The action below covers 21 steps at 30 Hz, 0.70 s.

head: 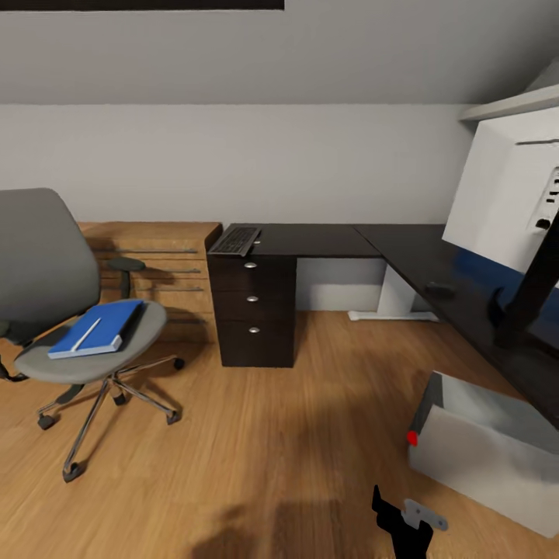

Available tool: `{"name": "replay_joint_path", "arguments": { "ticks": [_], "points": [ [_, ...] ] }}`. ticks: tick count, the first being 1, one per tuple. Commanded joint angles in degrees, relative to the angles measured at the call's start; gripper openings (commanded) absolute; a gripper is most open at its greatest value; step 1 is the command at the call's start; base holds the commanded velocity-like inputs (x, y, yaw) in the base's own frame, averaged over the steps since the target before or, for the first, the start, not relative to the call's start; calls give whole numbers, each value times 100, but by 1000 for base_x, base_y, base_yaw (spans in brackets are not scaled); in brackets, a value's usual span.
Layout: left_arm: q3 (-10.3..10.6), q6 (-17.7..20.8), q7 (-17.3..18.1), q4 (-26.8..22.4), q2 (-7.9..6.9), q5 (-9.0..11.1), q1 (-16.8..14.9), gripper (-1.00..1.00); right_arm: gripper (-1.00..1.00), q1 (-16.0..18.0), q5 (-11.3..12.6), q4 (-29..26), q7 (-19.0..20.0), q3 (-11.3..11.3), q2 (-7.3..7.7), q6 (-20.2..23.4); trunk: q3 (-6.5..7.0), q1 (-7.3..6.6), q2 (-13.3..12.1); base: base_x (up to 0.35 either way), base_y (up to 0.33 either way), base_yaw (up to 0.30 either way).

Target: In the bedroom, organize the workspace by keeping the computer under the desk, ensuring the monitor is on the desk, placing the keyboard on the desk next to the monitor, placing the mouse on the desk next to the keyboard, moving the folder from the swivel chair onto the desk next to the mouse, stacking the notebook on top of the folder with the pen on top of the notebook, and positioning the swivel chair next to the desk.

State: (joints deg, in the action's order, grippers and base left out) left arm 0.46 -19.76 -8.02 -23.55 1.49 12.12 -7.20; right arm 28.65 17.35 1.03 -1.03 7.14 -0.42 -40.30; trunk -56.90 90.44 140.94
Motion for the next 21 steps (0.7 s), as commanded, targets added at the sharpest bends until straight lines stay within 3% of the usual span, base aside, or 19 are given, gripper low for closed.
{"name": "replay_joint_path", "arguments": {
  "ticks": [1, 21],
  "points": [
    [6, -16, -16, 0, 0, 18, -1, 100, 100, 6, -38, 11, -11, 44, -2, -21, -5, -1, 2, 0, 0, -266],
    [6, -15, -19, 0, 1, 18, -1, 100, 100, 6, -39, 11, -6, 43, -5, -21, -5, -1, 2, 0, 0, -243]
  ]
}}
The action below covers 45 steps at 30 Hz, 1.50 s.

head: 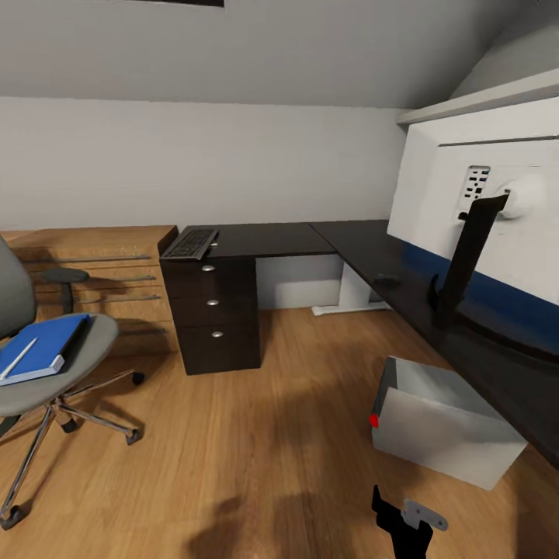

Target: In the bedroom, organize the workspace by keeping the computer under the desk, ensuring the monitor is on the desk, placing the keyboard on the desk next to the monitor, placing the mouse on the desk next to the keyboard, moving the folder from the swivel chair onto the desk next to the mouse, stacking the notebook on top of the folder with the pen on top of the notebook, and positioning the swivel chair next to the desk.

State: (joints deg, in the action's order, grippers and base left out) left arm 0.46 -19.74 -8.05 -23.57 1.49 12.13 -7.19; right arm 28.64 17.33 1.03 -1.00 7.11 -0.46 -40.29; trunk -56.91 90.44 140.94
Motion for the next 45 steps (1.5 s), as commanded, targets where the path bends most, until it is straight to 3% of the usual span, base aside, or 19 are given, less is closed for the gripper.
{"name": "replay_joint_path", "arguments": {
  "ticks": [1, 28, 45],
  "points": [
    [6, -19, -16, 1, 1, 17, -2, 100, 100, 7, -37, 11, -9, 45, -7, -23, -5, -1, 2, 0, 0, -69],
    [6, -13, -15, 1, 1, 17, -2, 100, 100, 7, -37, 12, -6, 46, -16, -22, -5, -1, 2, 8, 4, -9],
    [13, -12, -16, 1, 1, 17, -2, 100, 100, 8, -37, 11, -6, 46, -16, -23, -5, -1, 2, 214, 175, 0]
  ]
}}
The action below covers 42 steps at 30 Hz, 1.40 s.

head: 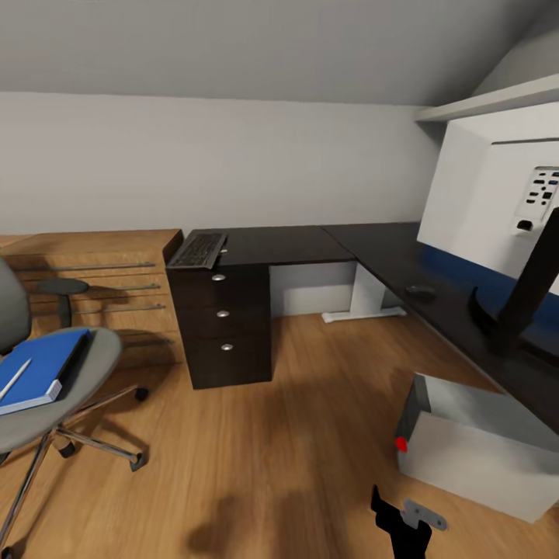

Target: In the bedroom, organize the workspace by keeping the computer under the desk, ensuring the monitor is on the desk, placing the keyboard on the desk next to the monitor, placing the mouse on the desk next to the keyboard, moving the folder from the swivel chair onto the desk next to the mouse, stacking the notebook on top of the folder with the pen on top of the notebook, and positioning the swivel chair next to the desk.

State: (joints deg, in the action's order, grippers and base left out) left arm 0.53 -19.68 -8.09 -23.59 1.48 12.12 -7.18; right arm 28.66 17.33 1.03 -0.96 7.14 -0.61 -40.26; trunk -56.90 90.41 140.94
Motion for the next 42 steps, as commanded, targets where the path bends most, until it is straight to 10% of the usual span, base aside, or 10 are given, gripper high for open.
{"name": "replay_joint_path", "arguments": {
  "ticks": [1, 28, 42],
  "points": [
    [7, -18, -14, 4, 1, 18, -3, 100, 100, 6, -37, 11, -10, 43, -1, -25, -5, 1, 2, 247, 206, 0],
    [26, -18, -13, -4, 147, 1, -3, 100, 100, 6, -33, -1, -18, 47, 61, -48, -5, 1, 2, 114, 88, 0],
    [27, -18, -17, -5, 204, 1, -3, 100, 100, 7, -30, -6, -26, 42, 401, -60, -292, 148, 241, 0, 0, 0]
  ]
}}
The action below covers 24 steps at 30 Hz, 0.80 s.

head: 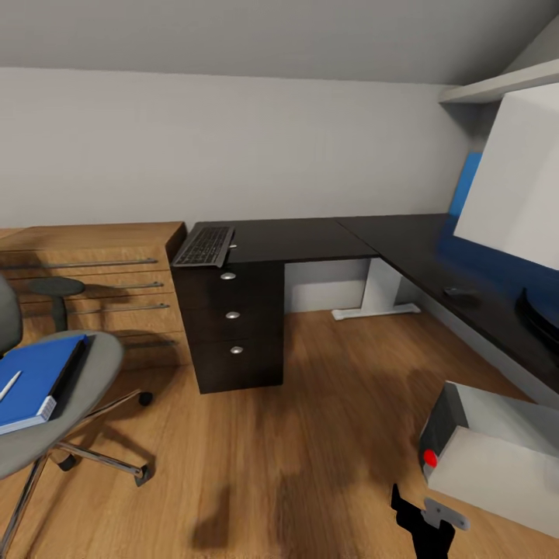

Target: In the bedroom, organize the workspace by keeping the computer under the desk, ensuring the monitor is on the desk, placing the keyboard on the desk next to the monitor, placing the mouse on the desk next to the keyboard, moving the folder from the swivel chair onto the desk next to the mouse, stacking the notebook on top of the folder with the pen on top of the notebook, and positioning the swivel chair next to the desk.

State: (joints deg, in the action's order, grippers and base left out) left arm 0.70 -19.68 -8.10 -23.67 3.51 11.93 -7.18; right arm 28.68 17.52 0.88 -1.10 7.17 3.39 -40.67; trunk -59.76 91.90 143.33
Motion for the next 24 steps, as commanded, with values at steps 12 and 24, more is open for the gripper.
{"name": "replay_joint_path", "arguments": {
  "ticks": [12, 24],
  "points": [
    [9, -14, -16, 2, 7, 20, -3, 100, 100, 5, -37, 6, -12, 38, 268, -32, -272, 30, 18, 0, 0, 0],
    [83, -9, -2, -96, 6, -5, -3, 100, 100, 4, -15, -282, -21, 79, 648, -91, -382, 42, 25, 0, 0, 0]
  ]
}}
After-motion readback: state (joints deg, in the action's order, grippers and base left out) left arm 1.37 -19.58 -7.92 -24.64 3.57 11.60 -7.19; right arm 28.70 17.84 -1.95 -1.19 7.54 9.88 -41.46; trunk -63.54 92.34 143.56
